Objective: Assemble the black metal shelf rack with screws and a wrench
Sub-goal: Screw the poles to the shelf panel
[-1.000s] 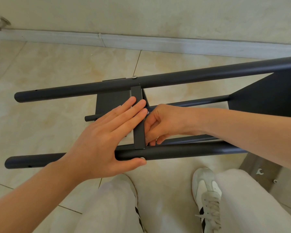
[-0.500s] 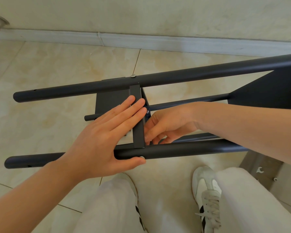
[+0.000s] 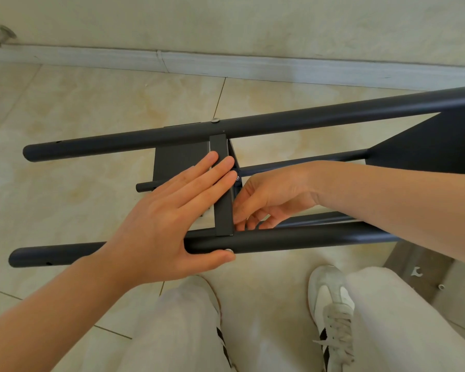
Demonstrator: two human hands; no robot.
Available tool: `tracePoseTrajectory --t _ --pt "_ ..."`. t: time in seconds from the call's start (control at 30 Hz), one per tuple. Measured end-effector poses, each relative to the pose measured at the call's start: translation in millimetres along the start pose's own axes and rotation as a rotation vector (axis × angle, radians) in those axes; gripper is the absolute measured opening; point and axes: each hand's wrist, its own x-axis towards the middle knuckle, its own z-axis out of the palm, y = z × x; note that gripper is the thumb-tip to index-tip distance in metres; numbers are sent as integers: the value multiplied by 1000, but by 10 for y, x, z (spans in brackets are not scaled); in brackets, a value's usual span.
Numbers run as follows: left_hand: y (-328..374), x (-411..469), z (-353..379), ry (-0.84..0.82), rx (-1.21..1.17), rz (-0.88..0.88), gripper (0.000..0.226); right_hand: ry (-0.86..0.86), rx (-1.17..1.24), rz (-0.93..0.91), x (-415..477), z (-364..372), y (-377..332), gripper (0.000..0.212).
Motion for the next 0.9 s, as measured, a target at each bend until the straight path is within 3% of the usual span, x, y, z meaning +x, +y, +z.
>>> tracePoseTrajectory --t 0.9 --pt "3 -8 -2 10 -11 3 92 -34 -66 -1 -23 12 -28 14"
